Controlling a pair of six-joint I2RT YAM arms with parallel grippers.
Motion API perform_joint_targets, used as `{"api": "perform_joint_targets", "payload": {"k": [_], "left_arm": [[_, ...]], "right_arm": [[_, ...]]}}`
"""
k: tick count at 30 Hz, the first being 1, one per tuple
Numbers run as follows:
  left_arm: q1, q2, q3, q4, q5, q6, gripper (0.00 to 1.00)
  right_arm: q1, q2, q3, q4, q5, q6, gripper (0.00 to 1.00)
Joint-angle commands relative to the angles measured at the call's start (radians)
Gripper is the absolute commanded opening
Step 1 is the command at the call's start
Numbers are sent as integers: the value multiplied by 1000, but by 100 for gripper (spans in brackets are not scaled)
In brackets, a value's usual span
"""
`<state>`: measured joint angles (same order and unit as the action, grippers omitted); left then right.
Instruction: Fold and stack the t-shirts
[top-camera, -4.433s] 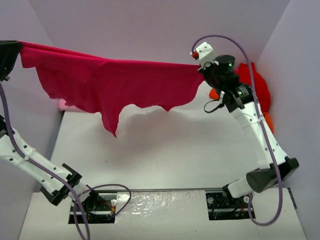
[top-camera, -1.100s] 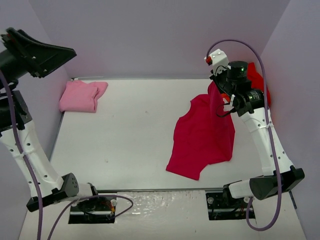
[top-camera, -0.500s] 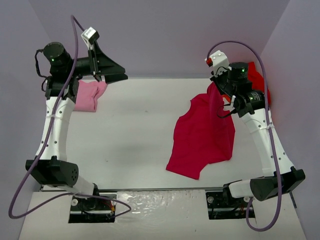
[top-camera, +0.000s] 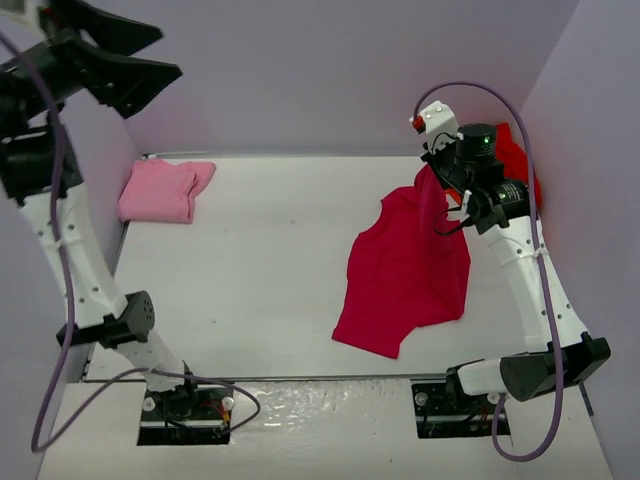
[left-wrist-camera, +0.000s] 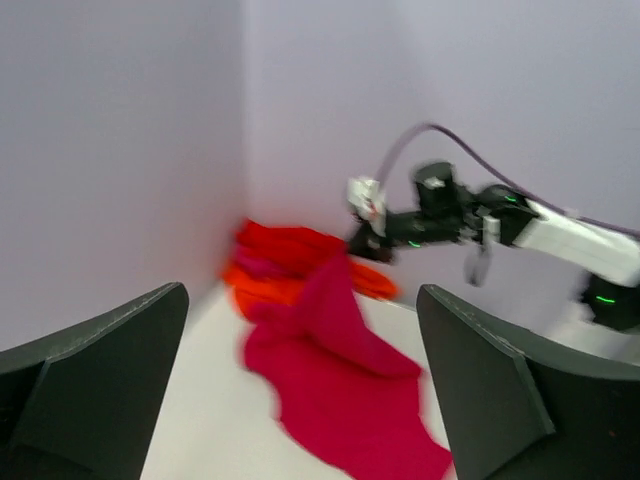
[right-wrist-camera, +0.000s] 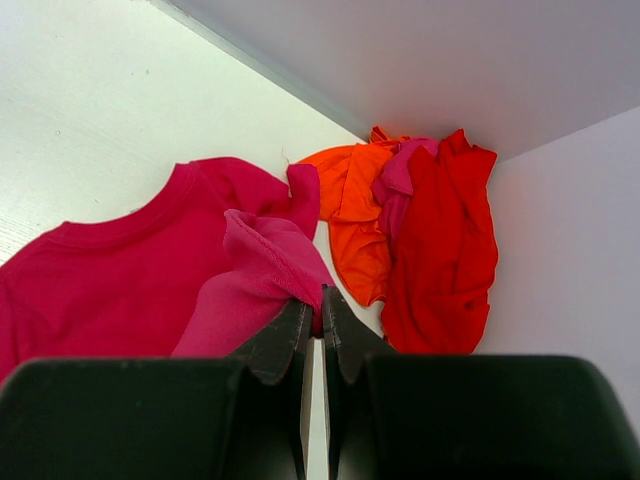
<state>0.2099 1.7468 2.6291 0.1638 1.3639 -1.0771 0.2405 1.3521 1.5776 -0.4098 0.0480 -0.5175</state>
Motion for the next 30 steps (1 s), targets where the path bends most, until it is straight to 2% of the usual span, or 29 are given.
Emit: {"api": "perform_joint_targets", "payload": {"k": [1,3,4,5,6,10,14,16,18,20,23,24,26,28,29,30], "left_arm": [[142,-225,92,-348,-285,765,97],[146,-235,148,-583,-466,1135,97],[146,-262,68,-559,-553,1184,97],[147,-299,5,-516,-688,1216,97],[145,-312,3,-502,-800,1217,97],[135,-389,-273,-271,-1287,1350,97],[76,-408,-440,-124,-1562,1494,97],[37,-403,-476,-133,-1743,1524,97],[-68,-396,-494,-160,-1934,1606,97],[-158,-427,-661,-45,-2057,1738,97],[-286,-497,-1089,276,-2137,2041,97],[-315,-516,-1196,357,-2155,2096,97],[-350,-550,-1259,211,-2179,1967,97],[-358,-568,-1180,-277,-2076,1692,97],[-352,-563,-1115,-451,-1996,1497,97],[-352,-546,-1061,-566,-1905,1400,97]], "right_arm": [[-12,-17,21,68,24,-9,1],[-15,-21,16,69,22,-9,1],[-15,-22,18,68,19,-10,1],[-15,-22,22,68,18,-9,1],[-15,-22,22,68,14,-6,1],[-18,-11,41,68,-1,7,1],[-18,-11,42,66,-11,11,1],[-18,-17,44,65,-11,11,1],[-18,-20,45,65,-7,10,1],[-18,-28,41,66,-8,9,1],[-19,-54,19,68,-13,7,2],[-19,-67,10,71,-14,4,2],[-20,-78,-13,76,-7,0,2],[-20,-86,-21,80,-5,-3,2],[-20,-86,-23,80,-4,-3,2],[-20,-87,-24,79,-5,-1,2]]}}
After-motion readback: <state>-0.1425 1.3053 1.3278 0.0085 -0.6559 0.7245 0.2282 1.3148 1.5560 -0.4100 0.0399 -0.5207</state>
